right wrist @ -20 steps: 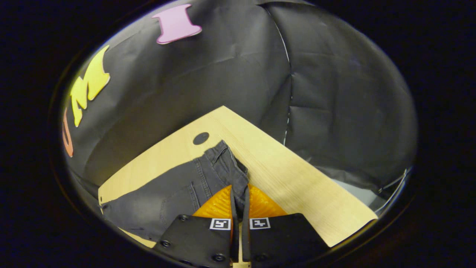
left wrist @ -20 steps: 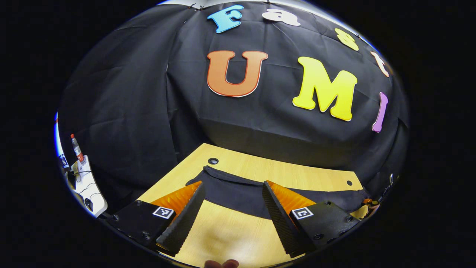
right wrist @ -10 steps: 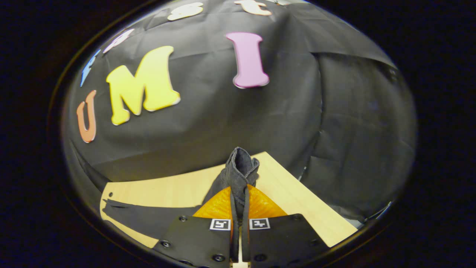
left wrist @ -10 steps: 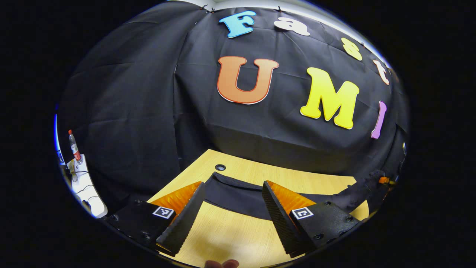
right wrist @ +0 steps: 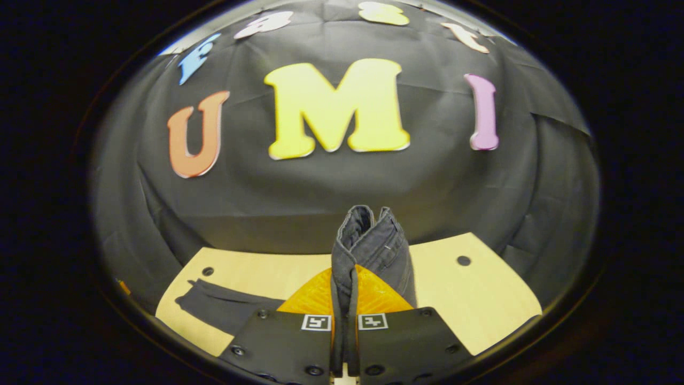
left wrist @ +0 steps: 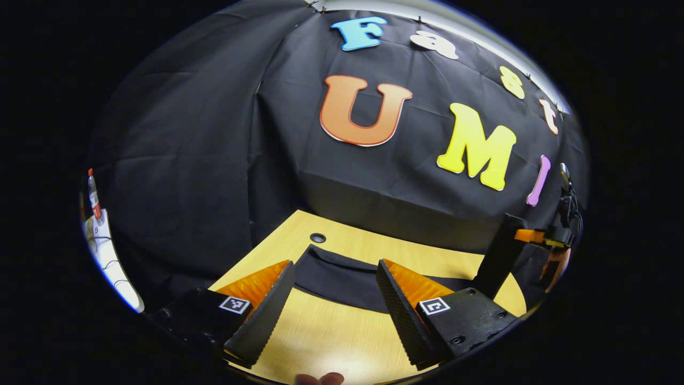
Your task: Grasp the waist and the cuffs of the jeans and fold them to make the two legs overlap; first hold the waist and fold one-third of the jeans toward the cuffs, then hold the cuffs and fold the remaining one-third in the same direction to finish folding.
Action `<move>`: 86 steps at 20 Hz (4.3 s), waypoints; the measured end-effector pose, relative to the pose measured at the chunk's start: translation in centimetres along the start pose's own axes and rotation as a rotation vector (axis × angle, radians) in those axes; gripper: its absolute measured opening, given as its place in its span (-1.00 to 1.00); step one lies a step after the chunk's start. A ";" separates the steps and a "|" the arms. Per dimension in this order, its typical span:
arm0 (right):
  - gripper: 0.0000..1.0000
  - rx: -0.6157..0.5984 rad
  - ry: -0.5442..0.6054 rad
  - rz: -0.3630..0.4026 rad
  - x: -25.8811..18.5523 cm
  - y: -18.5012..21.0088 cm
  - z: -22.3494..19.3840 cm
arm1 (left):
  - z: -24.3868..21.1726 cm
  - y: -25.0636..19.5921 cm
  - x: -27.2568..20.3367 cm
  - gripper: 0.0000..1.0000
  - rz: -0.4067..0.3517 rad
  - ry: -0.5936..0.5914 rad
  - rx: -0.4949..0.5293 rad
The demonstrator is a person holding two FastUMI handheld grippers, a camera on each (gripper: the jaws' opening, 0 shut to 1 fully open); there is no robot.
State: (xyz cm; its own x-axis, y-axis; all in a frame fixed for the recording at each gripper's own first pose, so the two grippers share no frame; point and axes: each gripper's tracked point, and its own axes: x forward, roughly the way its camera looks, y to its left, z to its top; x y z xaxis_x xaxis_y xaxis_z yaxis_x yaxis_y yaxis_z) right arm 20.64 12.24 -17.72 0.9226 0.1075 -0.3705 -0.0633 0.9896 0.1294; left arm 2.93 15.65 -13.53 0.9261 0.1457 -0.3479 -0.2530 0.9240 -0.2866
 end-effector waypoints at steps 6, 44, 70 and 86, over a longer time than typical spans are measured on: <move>-0.92 -0.243 0.157 0.078 4.8 9.4 -12.5 | -2.0 4.1 -1.1 0.98 0.049 0.035 -0.071; 0.76 -0.157 0.098 -0.028 -19.4 -9.7 -3.9 | -14.4 5.1 20.7 -0.70 0.055 0.321 -1.066; 0.97 0.088 0.029 -0.387 -30.3 -29.6 -6.6 | -11.6 -37.6 15.0 -0.87 -0.567 0.158 0.206; 0.96 0.079 0.112 -0.314 -26.5 -34.3 -8.7 | -25.1 -39.9 15.6 0.15 -0.467 0.310 0.469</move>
State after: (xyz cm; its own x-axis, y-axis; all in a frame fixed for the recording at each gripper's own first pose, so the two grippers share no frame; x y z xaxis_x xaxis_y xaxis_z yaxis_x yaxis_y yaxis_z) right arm -4.90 -23.76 -20.35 0.8446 -0.1869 -0.5018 0.2510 0.9660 0.0627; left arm 20.43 -27.83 -29.94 0.7690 -0.3428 -0.5395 0.3594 0.9299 -0.0786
